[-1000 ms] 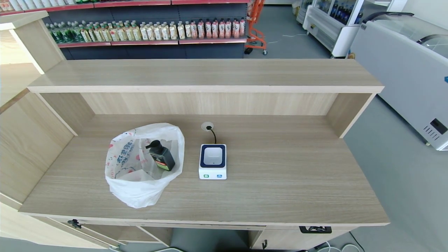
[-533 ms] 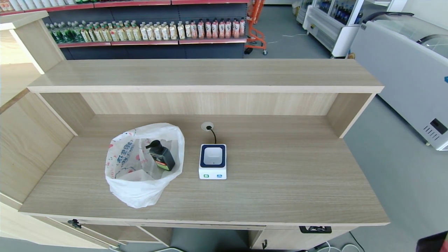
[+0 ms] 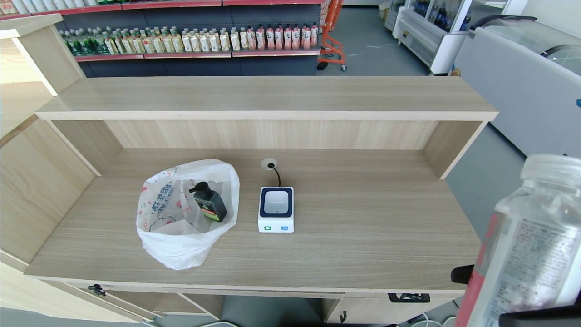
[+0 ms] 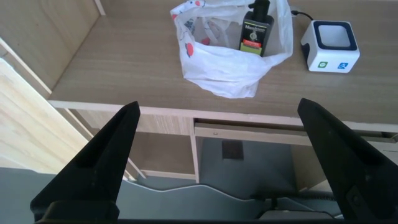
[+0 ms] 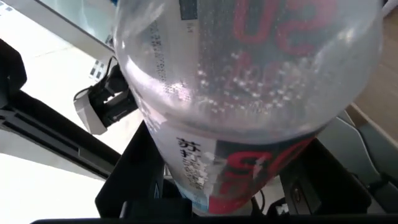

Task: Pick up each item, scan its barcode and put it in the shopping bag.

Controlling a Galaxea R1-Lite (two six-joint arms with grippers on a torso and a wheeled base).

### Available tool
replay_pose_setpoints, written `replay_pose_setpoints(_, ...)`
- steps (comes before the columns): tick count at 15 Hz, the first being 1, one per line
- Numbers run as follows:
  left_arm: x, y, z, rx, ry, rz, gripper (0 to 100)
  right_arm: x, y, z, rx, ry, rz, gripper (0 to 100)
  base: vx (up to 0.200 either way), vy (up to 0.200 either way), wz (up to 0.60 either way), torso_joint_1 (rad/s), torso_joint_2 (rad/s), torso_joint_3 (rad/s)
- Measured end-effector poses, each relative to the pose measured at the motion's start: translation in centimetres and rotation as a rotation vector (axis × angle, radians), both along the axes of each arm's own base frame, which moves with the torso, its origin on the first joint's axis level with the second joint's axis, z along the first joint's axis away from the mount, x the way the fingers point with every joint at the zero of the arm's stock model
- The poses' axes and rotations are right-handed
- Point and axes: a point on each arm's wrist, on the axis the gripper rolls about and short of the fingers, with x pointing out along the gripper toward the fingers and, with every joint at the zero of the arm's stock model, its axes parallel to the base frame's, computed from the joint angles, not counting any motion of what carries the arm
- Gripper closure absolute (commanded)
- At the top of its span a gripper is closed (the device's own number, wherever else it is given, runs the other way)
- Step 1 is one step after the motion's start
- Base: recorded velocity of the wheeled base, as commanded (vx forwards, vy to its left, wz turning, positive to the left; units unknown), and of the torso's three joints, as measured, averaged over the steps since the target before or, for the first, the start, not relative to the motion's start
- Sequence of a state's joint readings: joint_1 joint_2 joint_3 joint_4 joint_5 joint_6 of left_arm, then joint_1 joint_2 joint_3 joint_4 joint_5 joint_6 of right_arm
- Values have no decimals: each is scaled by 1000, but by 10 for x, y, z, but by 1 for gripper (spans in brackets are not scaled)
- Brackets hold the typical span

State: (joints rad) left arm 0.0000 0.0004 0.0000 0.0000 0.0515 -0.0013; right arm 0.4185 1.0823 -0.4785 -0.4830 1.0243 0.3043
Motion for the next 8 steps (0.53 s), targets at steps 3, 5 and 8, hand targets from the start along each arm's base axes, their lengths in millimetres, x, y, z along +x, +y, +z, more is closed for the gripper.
replay_pose_setpoints(3, 0, 0, 0, 0, 0, 0, 0, 9, 3, -8, -24, -2, -2, 100, 0, 0, 0, 0, 0, 0)
replay_pose_setpoints(5, 0, 0, 0, 0, 0, 0, 0, 15, -1, -16, -49, -23, -37, 100, 0, 0, 0, 0, 0, 0)
replay_pose_setpoints(8, 0, 0, 0, 0, 0, 0, 0, 19, -6, -22, -61, -3, -74, 100, 0, 0, 0, 0, 0, 0)
